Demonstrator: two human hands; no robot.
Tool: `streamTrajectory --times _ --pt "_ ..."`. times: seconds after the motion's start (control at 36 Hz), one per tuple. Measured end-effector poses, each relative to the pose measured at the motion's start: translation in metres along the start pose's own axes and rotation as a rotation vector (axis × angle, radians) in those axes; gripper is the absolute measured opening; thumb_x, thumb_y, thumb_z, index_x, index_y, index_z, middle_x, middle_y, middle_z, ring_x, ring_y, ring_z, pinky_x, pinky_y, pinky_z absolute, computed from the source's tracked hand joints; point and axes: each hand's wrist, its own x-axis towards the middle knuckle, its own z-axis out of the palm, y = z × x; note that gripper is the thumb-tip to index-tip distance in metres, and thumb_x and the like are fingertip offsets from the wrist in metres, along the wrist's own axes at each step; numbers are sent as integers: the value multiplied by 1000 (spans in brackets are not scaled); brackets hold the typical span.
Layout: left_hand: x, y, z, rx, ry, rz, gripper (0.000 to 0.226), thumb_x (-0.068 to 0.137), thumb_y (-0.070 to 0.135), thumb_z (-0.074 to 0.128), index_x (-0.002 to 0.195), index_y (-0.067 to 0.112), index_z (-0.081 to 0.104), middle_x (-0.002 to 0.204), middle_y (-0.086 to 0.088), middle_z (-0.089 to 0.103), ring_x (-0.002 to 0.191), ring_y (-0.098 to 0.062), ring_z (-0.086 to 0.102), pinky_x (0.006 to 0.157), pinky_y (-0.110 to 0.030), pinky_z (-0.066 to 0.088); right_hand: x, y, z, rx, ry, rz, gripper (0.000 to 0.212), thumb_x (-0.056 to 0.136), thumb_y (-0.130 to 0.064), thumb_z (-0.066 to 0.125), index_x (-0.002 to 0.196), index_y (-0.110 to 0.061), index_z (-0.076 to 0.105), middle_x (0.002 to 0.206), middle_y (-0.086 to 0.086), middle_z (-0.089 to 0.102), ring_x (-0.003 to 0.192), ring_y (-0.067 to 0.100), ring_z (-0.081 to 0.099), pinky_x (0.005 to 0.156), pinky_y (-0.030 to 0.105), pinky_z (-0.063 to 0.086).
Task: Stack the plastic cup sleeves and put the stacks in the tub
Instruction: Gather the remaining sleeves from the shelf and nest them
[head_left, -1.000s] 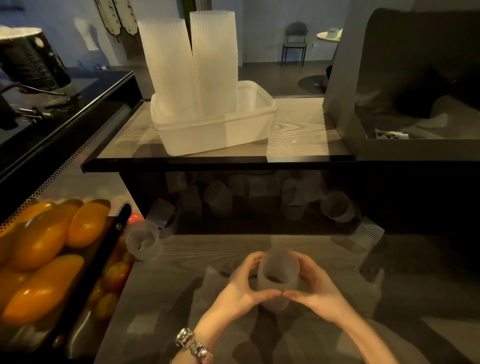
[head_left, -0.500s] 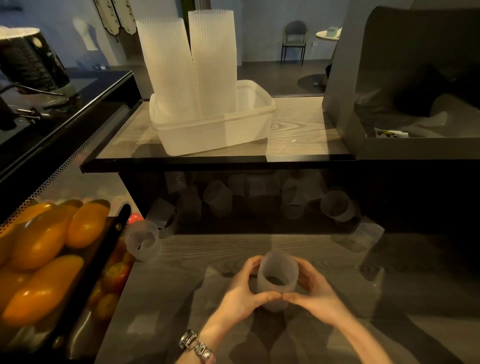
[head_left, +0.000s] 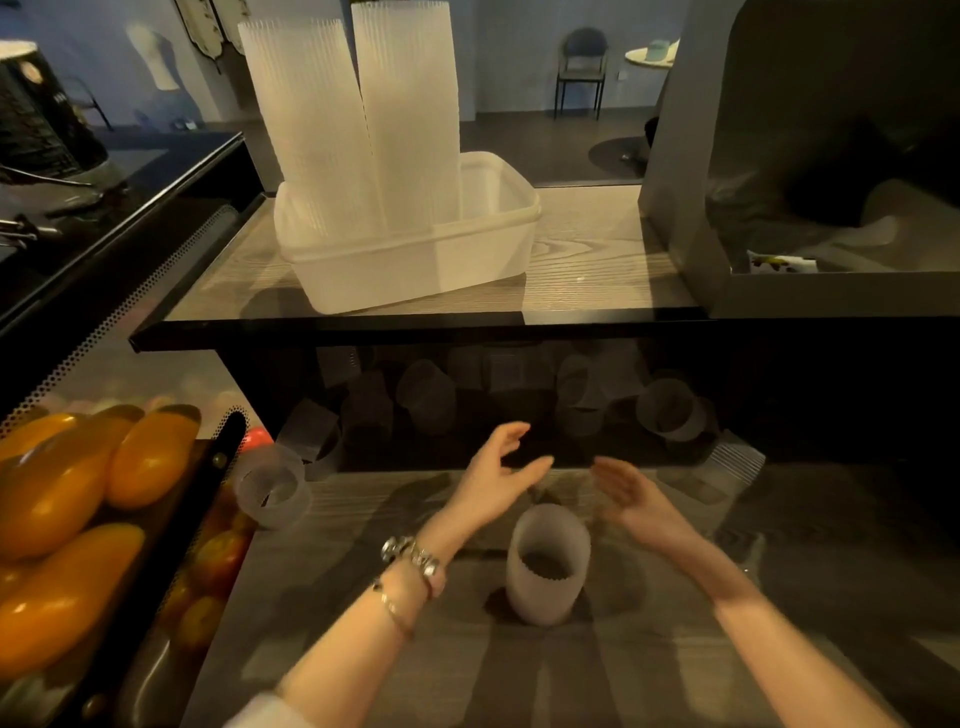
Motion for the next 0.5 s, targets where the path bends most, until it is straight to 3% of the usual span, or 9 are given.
streamTrajectory --times 0.11,0.22,0.31,0.36,0.42,0.44,0.5 --pt "40 10 7 56 2 -134 70 83 37 66 141 20 31 146 -3 35 134 -17 35 107 -34 37 40 -16 -5 100 205 135 73 83 10 58 145 -3 21 145 19 34 133 32 37 104 40 40" --pt "68 13 13 36 -12 -278 78 82 41 67 143 11 29 144 -8 39 131 -22 40 105 -28 35 71 -22 -9 102 313 250 48 84 0 62 128 3 43 127 19 54 116 32 53 96 41 47" --pt "82 13 14 35 -9 -361 73 82 41 67 140 11 36 141 -8 44 129 -23 43 102 -26 34 92 -20 -13 177 352 319 37 86 2 58 122 8 49 124 21 54 116 33 53 96 40 47" --pt "91 14 14 6 -2 -387 71 82 40 67 140 14 36 143 -8 41 131 -24 40 109 -30 31 105 -17 -15 176 362 364 31 87 1 56 117 9 52 118 21 57 108 33 56 86 31 52" --pt "96 18 14 11 -16 -385 76 81 46 65 143 17 31 147 -6 35 135 -25 34 112 -32 27 113 -15 -15 192 389 386 20 87 1 57 106 9 56 105 21 61 92 33 59 64 20 53" --pt "99 20 14 11 -20 -379 80 80 50 64 145 19 28 149 -5 32 136 -26 31 112 -34 25 118 -15 -16 202 397 388 17 88 1 56 104 8 57 109 23 61 94 34 60 66 21 54" --pt "102 25 13 -16 -22 -398 86 78 58 62 146 22 24 152 -4 27 136 -27 29 114 -37 22 123 -15 -17 239 392 390 29 90 -1 53 117 8 51 125 26 54 113 37 54 92 37 47"
